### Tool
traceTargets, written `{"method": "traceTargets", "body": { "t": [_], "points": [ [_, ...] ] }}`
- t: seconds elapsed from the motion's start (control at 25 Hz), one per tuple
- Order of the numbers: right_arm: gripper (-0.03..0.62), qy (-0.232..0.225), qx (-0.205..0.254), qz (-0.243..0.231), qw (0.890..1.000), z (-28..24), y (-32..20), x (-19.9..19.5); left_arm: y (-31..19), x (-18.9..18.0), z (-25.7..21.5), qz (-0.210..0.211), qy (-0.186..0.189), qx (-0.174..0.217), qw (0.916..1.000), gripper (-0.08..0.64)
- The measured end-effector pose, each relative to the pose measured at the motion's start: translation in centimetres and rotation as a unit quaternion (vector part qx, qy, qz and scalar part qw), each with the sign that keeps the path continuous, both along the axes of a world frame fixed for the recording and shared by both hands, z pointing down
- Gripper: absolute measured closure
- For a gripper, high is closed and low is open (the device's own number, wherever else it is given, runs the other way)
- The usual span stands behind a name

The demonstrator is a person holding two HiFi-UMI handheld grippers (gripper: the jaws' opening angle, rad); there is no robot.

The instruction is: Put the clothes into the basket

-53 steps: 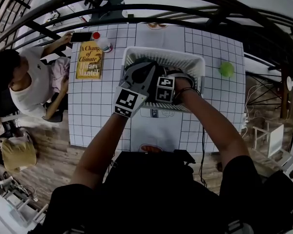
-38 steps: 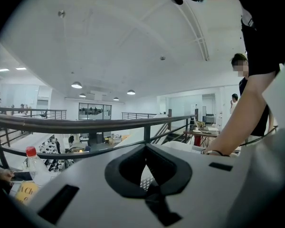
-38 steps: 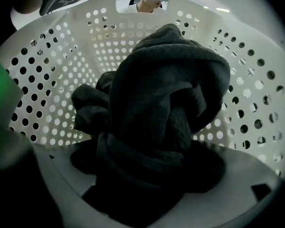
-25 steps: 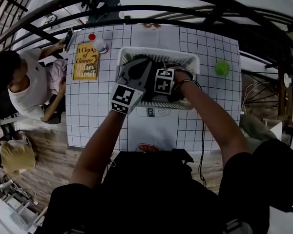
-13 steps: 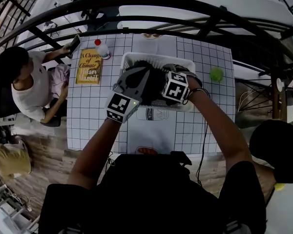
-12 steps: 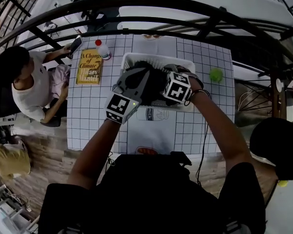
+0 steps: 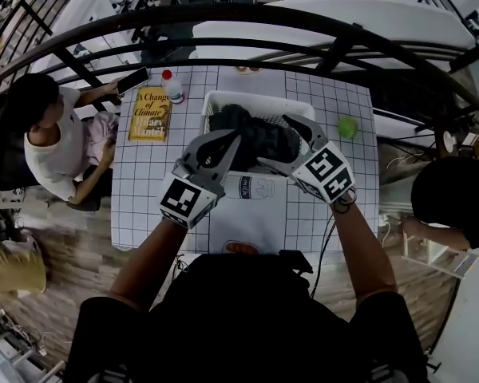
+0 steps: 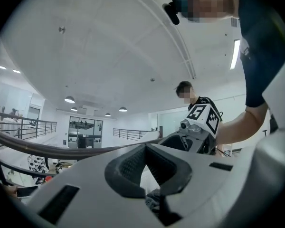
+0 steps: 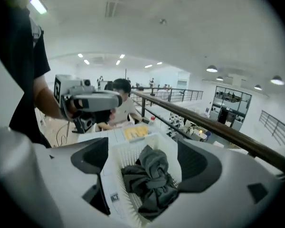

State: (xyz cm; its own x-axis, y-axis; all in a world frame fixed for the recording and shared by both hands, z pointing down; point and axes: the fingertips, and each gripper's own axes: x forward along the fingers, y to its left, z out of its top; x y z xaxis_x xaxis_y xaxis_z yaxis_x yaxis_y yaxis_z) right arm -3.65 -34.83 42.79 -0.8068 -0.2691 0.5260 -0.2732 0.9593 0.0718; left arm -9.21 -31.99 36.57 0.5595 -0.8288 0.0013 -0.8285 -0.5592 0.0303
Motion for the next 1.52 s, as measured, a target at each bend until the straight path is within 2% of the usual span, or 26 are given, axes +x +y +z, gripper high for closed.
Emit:
{"method": "traceTargets", "body": {
  "t": [0.12,0.24,0.36,0.44,0.52,0.64,0.84,0.92,1.16,1.52],
  "points": [
    [0.124,-0.083,0.004,0.026,0.996,-3.1,2.6,0.9,2.7,0.4,-0.8,0.014,0.003,-0.001,0.9999,0.557],
    [0.126,-0.159,-0.003,0.05,0.986,-5.3,5.6,1.6,5.3,0.9,-1.1,0.027,0.009,-0.006,0.9996,0.557],
    [0.133,-0.2,-0.005,0.061,0.978,-6.0,8.5,1.7,7.7,1.4,-1.0,0.048,0.018,-0.007,0.9987,0.557],
    [0.174,-0.21,0.003,0.066,0.975,-5.7,10.2,2.0,9.1,1.7,-0.5,0.061,0.018,-0.011,0.9979,0.557],
    [0.271,-0.221,0.004,0.072,0.973,-5.3,12.0,2.3,10.4,1.9,0.0,0.071,0.016,-0.014,0.9973,0.557],
    [0.328,-0.243,-0.001,0.078,0.967,-5.3,14.0,2.4,12.1,2.3,0.3,0.081,0.012,-0.015,0.9965,0.557],
    [0.471,-0.268,0.027,0.082,0.96,-5.5,15.9,2.7,14.2,3.3,0.4,0.099,0.005,-0.016,0.995,0.557],
    [0.519,-0.263,0.026,0.088,0.96,-5.5,16.4,2.6,14.7,3.6,0.6,0.105,0.001,-0.019,0.9942,0.557],
    [0.574,-0.258,0.022,0.096,0.961,-5.7,17.5,2.6,15.2,3.7,0.9,0.113,0.008,-0.028,0.9932,0.557],
    [0.575,-0.25,0.033,0.085,0.964,-5.8,18.3,1.8,15.3,3.4,0.8,0.118,0.005,-0.025,0.9927,0.557]
  ]
}}
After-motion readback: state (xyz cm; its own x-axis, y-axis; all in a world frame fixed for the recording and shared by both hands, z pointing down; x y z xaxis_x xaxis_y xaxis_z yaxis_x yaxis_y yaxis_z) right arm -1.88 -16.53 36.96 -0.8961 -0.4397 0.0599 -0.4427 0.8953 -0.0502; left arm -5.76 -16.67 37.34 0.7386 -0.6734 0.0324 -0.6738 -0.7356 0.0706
